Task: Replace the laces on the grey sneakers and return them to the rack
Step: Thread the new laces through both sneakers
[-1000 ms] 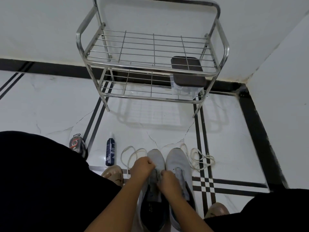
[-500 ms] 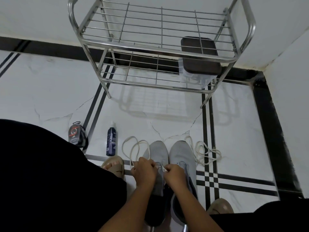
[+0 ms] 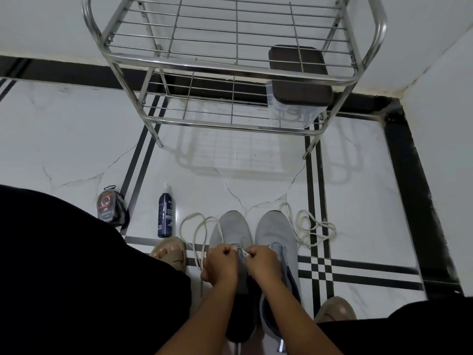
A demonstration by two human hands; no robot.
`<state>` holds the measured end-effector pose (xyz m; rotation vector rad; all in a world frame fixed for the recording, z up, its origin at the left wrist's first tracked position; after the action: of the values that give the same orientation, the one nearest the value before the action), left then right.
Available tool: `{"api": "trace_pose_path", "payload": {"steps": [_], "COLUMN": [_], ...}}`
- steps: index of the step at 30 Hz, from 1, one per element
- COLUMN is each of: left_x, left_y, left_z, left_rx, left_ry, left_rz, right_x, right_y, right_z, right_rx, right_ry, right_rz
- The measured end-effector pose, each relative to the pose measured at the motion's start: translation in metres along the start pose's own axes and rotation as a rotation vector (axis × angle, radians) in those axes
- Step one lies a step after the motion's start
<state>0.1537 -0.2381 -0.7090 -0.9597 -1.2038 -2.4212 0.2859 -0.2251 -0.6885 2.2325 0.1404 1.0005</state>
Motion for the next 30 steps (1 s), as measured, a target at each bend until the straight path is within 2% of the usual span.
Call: {"api": "trace_pose_path", "payload": {"steps": [4, 7, 9, 14, 22, 26, 30], "left_x": [0.003, -0.002, -0.002, 0.006, 0.0, -0.002, 0.003], "left_y": [0.003, 0.008, 0.007, 0.008, 0.007, 0.014, 0.006], "left_z": [0.019, 0.029, 0.027, 0.015, 0.032, 0.03, 0.028], "left_rx": [-0.297, -0.485, -0.476, -0.287, -0.626, -0.672, -0.617], "left_ry": [-0.323, -0.546, -0.534, -0.282, -0.571, -0.59, -0.521], "left_rz": [0.058, 0.037, 0.034, 0.094, 0.013, 0.009, 0.062], "right_x": [-0.002, -0.004, -0.005, -0.007, -0.008, -0.007, -0.009], "right_y": [-0.002, -0.001, 0.0, 0.001, 0.001, 0.001, 0.004], "right_z": [0.005, 0.004, 0.004, 0.003, 0.007, 0.007, 0.006], "right_rx": [-0.008, 0.001, 0.004, 0.025, 0.036, 0.039, 0.07], "right_ry": [0.004, 0.017, -0.01, -0.002, 0.025, 0.024, 0.007], "right_rz": [-0.046, -0.086, -0.104, -0.116, -0.139, -0.137, -0.121]}}
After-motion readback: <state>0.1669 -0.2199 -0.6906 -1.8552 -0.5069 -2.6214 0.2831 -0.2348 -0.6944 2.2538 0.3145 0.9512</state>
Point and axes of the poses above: each hand's wrist, its own y-axis away from the middle knuckle, its own x-axis out of the back of the hand, z = x × y, the point moved 6 cm from there along -y, towards the middle knuckle, and after that the axes turned 2 degrees about -y, right-handed, at the moved point
